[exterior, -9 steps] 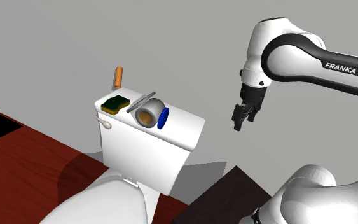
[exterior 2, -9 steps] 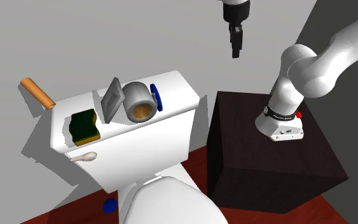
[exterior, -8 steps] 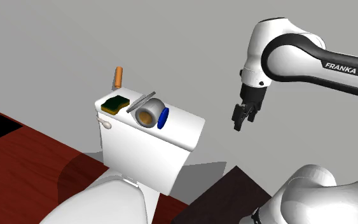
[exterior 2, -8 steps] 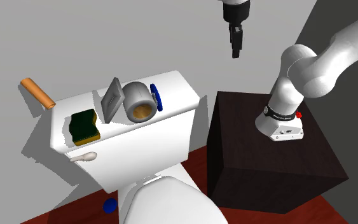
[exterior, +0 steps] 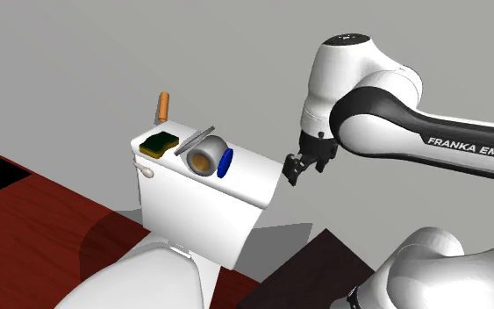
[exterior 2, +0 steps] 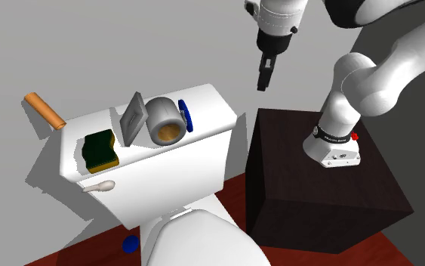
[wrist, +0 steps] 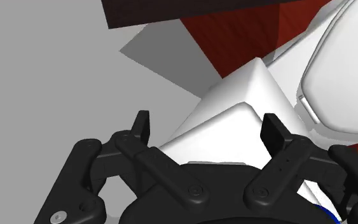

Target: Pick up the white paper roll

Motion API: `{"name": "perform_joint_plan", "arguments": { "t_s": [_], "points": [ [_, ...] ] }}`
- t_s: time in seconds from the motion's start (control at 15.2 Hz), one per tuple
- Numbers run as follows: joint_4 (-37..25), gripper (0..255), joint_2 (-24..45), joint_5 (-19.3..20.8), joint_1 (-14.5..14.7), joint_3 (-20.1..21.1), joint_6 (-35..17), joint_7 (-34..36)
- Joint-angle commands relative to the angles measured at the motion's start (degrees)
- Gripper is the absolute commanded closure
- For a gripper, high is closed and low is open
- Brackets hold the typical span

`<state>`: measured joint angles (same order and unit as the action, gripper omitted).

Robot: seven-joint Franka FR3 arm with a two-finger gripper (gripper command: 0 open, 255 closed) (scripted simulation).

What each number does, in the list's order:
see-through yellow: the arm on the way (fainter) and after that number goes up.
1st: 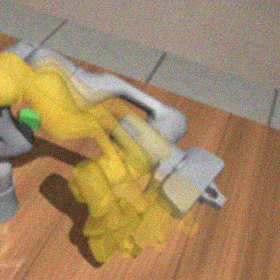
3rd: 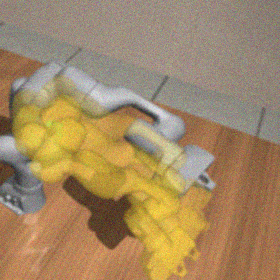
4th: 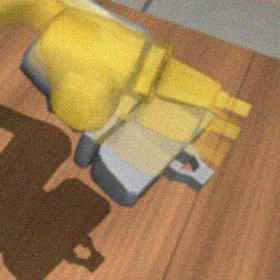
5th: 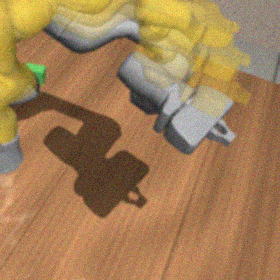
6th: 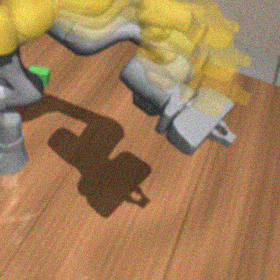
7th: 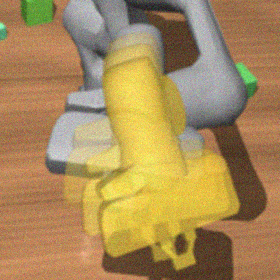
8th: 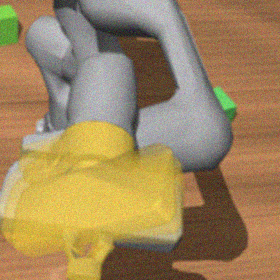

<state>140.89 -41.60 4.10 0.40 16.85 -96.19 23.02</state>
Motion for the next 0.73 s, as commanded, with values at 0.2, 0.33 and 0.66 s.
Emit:
{"name": "perform_joint_plan", "arguments": {
  "t_s": [0.2,0.33,0.66],
  "points": [
    [-2.5,0,7.0,4.0,-3.4,12.7,-8.2,17.3],
    [-4.6,0,10.8,7.3,-5.9,18.0,-10.2,24.6],
    [-13.0,0,23.8,20.8,-15.2,33.3,-10.3,45.4]
  ]
}}
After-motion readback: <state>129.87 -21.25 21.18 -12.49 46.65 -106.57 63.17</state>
